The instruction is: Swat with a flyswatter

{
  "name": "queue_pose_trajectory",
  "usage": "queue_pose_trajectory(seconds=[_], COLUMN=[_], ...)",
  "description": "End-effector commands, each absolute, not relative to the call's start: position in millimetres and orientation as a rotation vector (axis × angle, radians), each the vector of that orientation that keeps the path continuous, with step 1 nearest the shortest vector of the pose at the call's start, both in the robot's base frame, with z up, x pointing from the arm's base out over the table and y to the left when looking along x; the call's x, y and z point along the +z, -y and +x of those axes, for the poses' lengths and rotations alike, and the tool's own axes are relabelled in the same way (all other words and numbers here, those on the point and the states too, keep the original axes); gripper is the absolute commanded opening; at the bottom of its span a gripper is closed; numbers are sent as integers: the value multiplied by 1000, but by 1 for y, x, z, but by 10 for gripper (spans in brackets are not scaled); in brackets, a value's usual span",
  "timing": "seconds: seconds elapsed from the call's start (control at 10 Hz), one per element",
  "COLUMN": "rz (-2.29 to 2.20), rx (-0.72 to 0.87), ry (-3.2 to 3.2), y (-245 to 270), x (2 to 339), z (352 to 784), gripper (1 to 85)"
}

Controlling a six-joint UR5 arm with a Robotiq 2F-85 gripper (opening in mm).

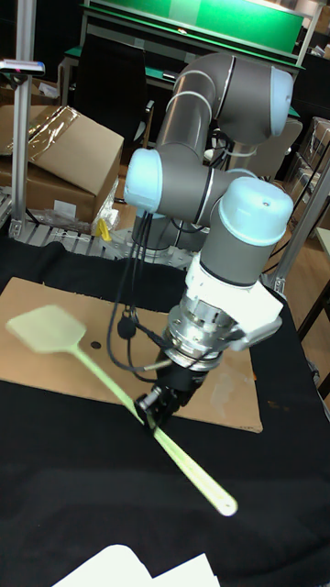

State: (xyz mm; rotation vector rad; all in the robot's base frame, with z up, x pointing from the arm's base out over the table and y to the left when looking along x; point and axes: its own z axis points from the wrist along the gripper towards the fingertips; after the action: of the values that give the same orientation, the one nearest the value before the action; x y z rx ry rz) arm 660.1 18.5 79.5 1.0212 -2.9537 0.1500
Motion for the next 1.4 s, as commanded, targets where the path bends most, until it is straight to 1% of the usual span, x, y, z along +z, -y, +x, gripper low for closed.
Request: queue_pose_trajectory(seconds=[0.0, 0.2, 0.6, 0.7, 0.8, 1.0, 1.3], rz=[606, 417, 341, 365, 402, 446, 514], rx=[130, 62, 31, 56, 120, 110, 103], ry=[2996, 3038, 3073, 3077, 3072, 3065, 3094], y=[-12, -21, -32, -29, -21, -25, -29], x=[81, 76, 76, 75, 76, 80, 82], z=[641, 645, 653, 655, 656, 652, 659], gripper=[10, 10, 10, 10, 10, 10, 10])
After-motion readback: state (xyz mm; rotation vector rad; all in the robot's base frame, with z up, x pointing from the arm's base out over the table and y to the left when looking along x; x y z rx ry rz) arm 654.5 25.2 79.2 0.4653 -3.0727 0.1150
